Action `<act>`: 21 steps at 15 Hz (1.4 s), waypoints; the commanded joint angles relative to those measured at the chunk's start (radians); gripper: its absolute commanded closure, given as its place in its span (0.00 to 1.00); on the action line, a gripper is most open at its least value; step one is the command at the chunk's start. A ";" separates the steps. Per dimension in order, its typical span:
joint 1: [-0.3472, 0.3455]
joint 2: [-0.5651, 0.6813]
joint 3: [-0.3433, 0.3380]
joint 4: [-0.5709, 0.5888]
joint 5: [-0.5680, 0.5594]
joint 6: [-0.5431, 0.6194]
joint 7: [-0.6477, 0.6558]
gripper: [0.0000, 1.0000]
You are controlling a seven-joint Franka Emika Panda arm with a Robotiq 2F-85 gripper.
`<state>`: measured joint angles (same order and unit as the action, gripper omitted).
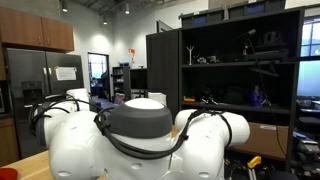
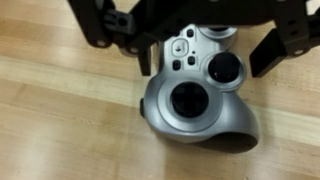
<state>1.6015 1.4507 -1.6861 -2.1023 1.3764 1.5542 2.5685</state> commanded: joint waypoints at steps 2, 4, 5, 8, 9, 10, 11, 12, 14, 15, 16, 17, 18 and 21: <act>0.025 -0.095 0.040 -0.034 -0.057 0.119 -0.031 0.00; 0.031 -0.113 0.043 -0.044 -0.084 0.155 -0.035 0.00; 0.034 -0.126 0.040 -0.049 -0.096 0.168 -0.040 0.00; 0.042 -0.159 0.028 -0.053 -0.146 0.204 -0.048 0.00; 0.045 -0.174 0.022 -0.053 -0.163 0.215 -0.051 0.00; 0.049 -0.189 0.013 -0.050 -0.182 0.225 -0.060 0.00; 0.049 -0.208 0.006 -0.046 -0.202 0.231 -0.079 0.00; 0.051 -0.224 0.000 -0.042 -0.220 0.236 -0.093 0.00; 0.058 -0.256 -0.021 -0.038 -0.257 0.245 -0.121 0.00; 0.059 -0.277 -0.032 -0.037 -0.273 0.249 -0.155 0.00; 0.056 -0.294 -0.041 -0.034 -0.292 0.252 -0.194 0.00; 0.050 -0.311 -0.050 -0.032 -0.311 0.252 -0.228 0.00; 0.050 -0.325 -0.062 -0.039 -0.322 0.265 -0.270 0.00; 0.048 -0.364 -0.103 -0.057 -0.381 0.304 -0.451 0.00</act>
<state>1.6383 1.1837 -1.7505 -2.1292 1.0569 1.8139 2.2644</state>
